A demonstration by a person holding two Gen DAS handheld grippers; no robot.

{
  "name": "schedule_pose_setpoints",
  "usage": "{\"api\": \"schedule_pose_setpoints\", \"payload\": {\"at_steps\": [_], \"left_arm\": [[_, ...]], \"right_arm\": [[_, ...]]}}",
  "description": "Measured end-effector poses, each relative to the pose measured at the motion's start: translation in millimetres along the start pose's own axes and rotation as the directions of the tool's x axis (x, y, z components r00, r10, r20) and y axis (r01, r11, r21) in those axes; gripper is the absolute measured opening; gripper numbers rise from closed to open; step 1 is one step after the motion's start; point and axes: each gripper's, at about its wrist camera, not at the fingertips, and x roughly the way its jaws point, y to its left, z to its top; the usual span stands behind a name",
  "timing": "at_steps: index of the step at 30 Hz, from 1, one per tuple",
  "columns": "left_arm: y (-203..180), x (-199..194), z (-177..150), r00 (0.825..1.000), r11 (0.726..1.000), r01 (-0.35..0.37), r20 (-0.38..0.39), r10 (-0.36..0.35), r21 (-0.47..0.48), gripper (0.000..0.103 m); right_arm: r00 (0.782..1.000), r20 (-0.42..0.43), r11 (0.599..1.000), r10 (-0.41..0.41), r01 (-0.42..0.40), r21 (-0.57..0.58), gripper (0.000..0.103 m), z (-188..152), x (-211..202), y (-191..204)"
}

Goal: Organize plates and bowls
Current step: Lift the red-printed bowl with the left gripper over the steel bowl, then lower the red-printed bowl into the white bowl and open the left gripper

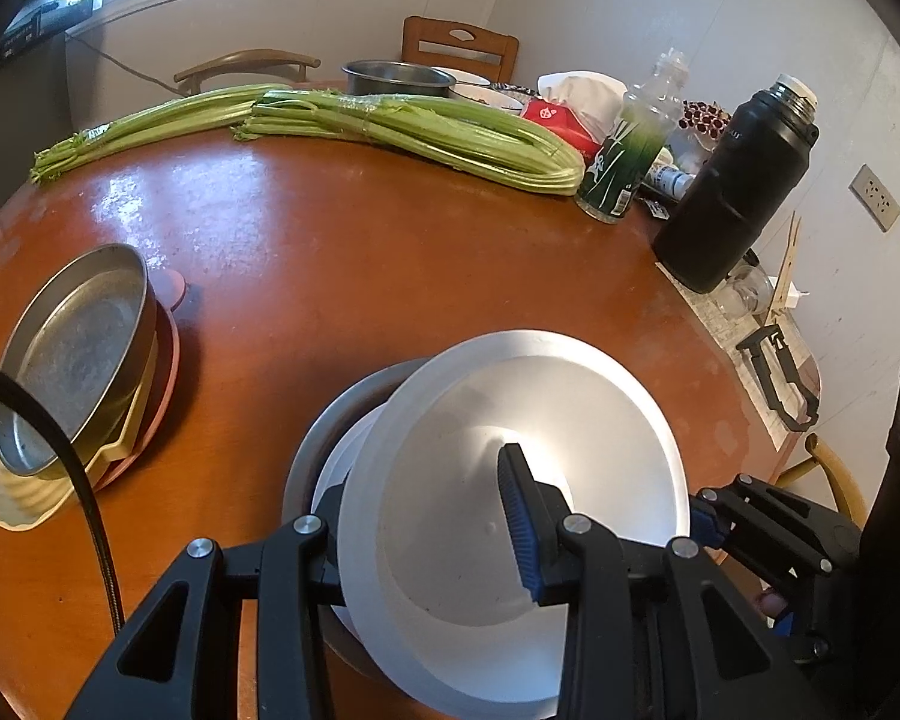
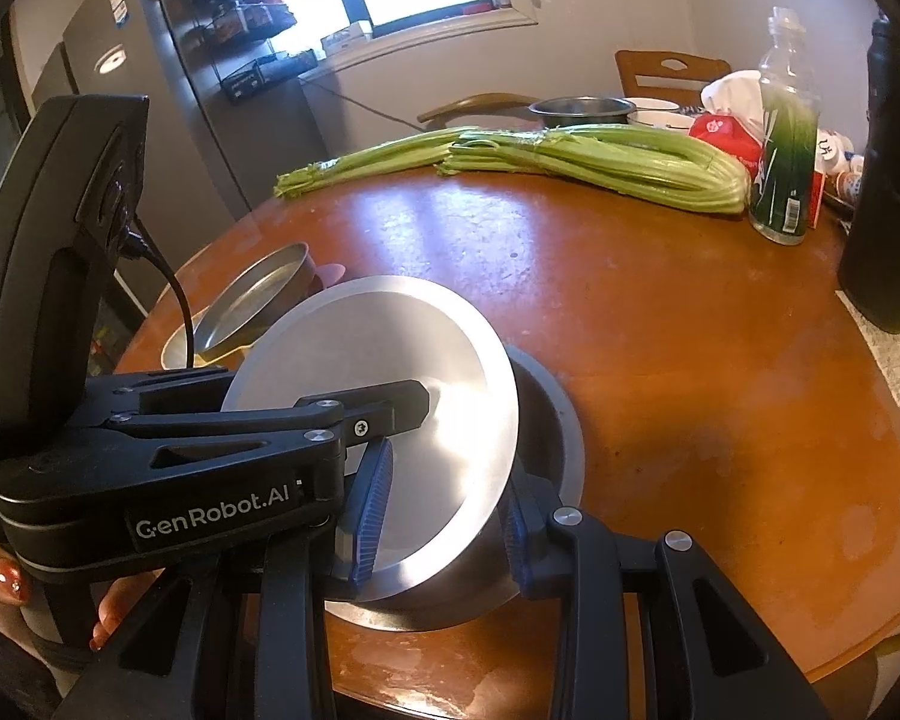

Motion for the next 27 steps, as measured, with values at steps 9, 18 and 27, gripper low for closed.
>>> {"api": "schedule_pose_setpoints", "payload": {"at_steps": [9,18,27], "left_arm": [[-2,-1,0,1.000,1.000,-0.020,0.002,0.020,0.013,0.038],[-1,-9,0,0.999,0.999,-0.037,0.031,0.036,0.019,0.039],[2,-19,2,0.997,0.998,-0.056,0.061,0.055,0.016,0.042]], "right_arm": [[0.999,0.002,0.999,-0.047,0.047,-0.022,0.036,1,1,-3],[0.997,-0.016,0.996,-0.078,0.078,-0.039,0.036,0,10,-4],[0.996,-0.024,0.996,-0.084,0.083,-0.037,0.036,0,13,-6]]}}
